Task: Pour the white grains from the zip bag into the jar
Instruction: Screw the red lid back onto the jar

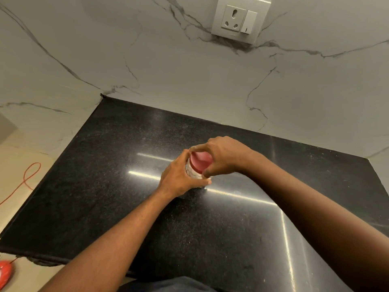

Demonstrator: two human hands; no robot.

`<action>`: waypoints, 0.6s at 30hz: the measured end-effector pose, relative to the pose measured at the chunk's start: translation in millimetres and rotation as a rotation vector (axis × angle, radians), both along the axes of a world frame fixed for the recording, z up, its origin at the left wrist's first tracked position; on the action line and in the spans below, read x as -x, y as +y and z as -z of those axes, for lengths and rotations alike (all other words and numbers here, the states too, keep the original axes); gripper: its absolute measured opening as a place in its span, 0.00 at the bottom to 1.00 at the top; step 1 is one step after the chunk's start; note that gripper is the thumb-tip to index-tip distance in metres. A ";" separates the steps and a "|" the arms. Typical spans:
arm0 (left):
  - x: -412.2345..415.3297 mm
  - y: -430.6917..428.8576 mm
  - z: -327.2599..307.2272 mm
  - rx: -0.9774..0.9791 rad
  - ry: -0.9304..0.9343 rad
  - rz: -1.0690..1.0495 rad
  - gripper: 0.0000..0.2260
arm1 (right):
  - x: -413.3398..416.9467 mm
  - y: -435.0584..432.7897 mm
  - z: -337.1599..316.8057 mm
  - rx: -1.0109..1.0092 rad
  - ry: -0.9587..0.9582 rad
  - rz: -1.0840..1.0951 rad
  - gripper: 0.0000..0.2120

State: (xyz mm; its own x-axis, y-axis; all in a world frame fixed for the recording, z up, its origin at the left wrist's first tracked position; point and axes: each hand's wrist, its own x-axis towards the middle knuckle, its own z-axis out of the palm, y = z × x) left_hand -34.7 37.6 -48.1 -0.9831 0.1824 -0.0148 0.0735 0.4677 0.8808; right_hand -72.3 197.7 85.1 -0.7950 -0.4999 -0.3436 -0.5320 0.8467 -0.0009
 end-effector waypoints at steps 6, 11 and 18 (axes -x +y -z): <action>-2.0 -0.7 -1.1 -0.013 -0.004 -0.005 0.38 | 0.3 -8.3 15.5 -0.184 0.304 0.226 0.37; -0.5 -1.6 -2.6 0.015 0.012 -0.002 0.40 | -3.8 14.5 11.1 0.191 -0.185 0.022 0.34; -1.1 -0.3 -2.4 0.045 0.013 -0.013 0.37 | -12.4 5.9 21.7 0.060 0.249 0.134 0.33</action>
State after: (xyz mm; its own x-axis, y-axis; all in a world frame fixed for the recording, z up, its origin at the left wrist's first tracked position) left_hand -33.7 37.3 -45.7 -0.9856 0.1688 -0.0101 0.0782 0.5080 0.8578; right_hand -59.9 203.7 63.4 -0.9115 -0.3984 -0.1021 -0.4057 0.9118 0.0638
